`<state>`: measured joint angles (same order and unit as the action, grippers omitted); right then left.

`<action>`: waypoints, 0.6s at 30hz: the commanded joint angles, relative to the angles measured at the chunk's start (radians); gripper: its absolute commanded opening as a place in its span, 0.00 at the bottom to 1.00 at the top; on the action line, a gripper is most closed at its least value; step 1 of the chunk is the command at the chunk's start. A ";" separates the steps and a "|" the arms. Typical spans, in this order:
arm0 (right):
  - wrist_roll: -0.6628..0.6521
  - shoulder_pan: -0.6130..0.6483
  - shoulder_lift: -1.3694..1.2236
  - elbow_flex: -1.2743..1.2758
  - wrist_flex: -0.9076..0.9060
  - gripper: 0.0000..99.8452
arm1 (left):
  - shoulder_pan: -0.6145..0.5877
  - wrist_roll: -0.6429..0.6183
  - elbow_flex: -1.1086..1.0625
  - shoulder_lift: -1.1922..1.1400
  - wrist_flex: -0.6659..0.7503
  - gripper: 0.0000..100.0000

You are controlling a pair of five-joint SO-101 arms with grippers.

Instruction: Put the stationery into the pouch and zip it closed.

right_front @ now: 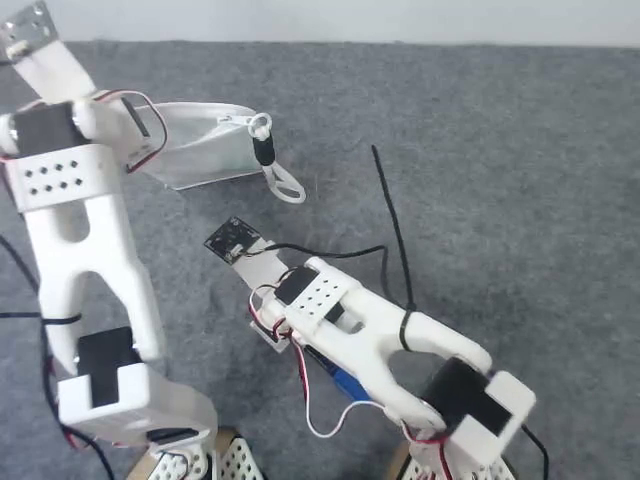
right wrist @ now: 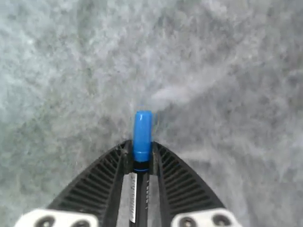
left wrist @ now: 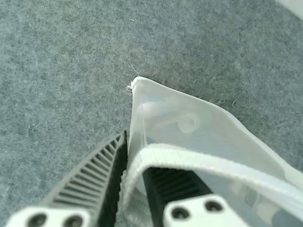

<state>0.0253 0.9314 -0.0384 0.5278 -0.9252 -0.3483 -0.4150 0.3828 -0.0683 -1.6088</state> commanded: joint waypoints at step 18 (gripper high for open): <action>-0.074 -0.048 -0.231 -0.244 -0.228 0.01 | -0.012 -0.009 0.004 0.021 0.026 0.03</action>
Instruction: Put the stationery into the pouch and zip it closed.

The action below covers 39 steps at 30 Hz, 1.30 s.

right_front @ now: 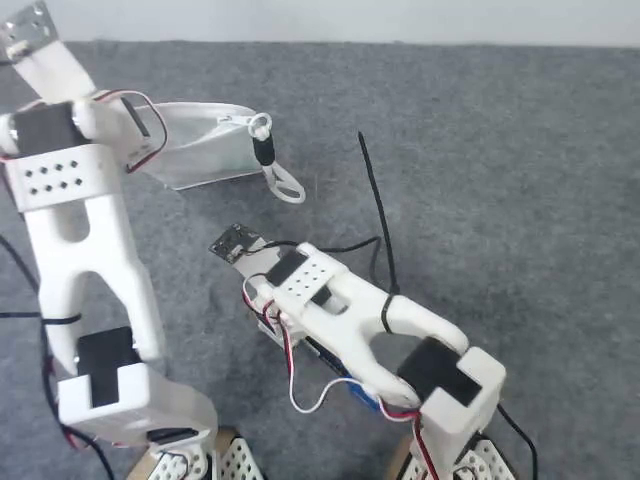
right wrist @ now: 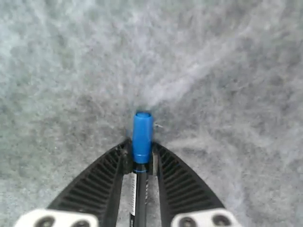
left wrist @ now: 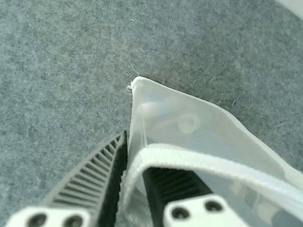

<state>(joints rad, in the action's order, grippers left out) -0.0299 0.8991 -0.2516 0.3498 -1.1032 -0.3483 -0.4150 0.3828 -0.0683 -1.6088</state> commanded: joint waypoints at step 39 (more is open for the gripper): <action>0.011 -0.013 0.835 0.152 -0.128 0.01 | 0.048 -0.009 0.004 0.021 0.020 0.03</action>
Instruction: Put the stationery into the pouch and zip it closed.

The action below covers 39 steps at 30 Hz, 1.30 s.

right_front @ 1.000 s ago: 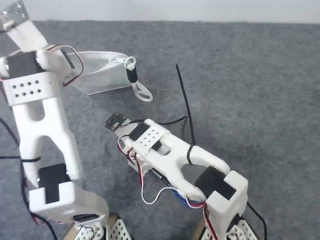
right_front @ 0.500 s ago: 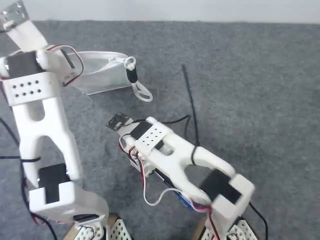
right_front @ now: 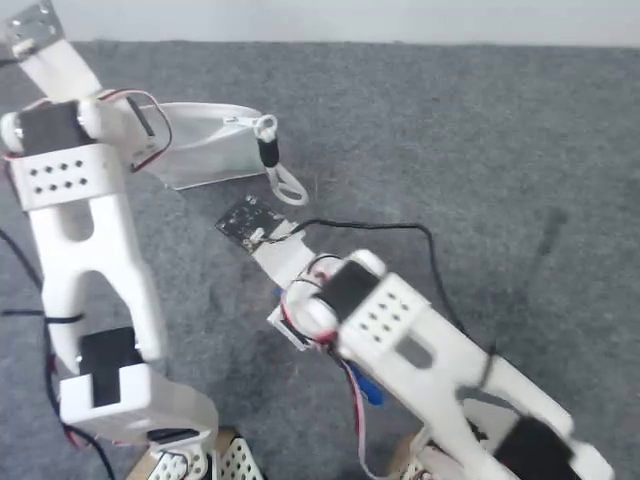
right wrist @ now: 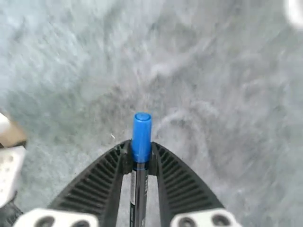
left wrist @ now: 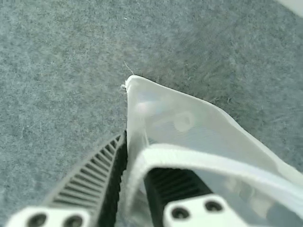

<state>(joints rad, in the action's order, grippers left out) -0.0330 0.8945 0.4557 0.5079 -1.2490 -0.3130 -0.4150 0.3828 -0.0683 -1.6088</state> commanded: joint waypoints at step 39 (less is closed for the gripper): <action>0.061 -0.143 0.298 0.029 1.383 0.01 | 0.055 -0.009 -0.036 0.023 0.026 0.02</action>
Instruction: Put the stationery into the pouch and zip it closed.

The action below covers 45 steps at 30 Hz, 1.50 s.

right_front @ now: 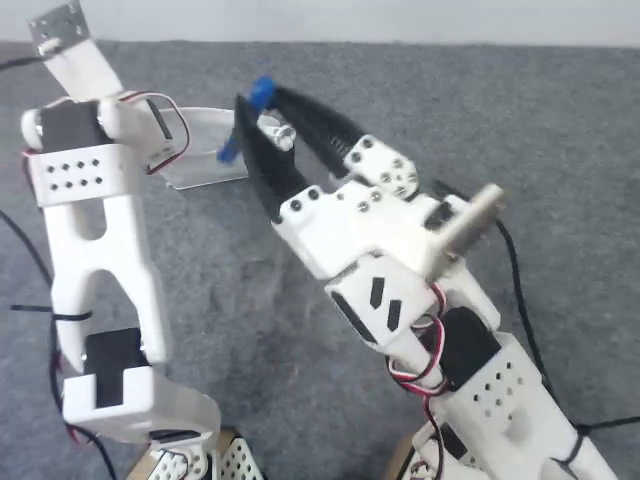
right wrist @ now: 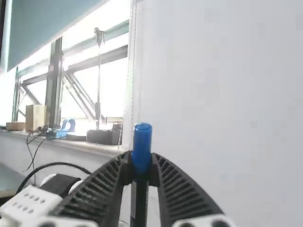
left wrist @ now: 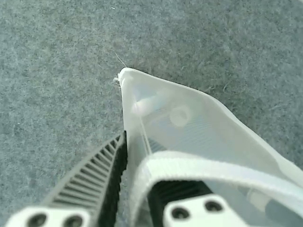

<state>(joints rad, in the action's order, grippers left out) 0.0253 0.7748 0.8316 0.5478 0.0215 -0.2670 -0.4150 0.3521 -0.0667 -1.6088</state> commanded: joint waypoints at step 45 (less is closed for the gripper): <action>-0.373 0.015 -0.433 0.011 -0.120 0.25 | 0.009 -0.009 -0.005 0.020 0.026 0.02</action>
<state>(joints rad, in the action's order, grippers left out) -0.3383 0.7595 0.3099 0.5585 -0.0307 -0.2654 -0.4150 0.3506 -0.0683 -1.6088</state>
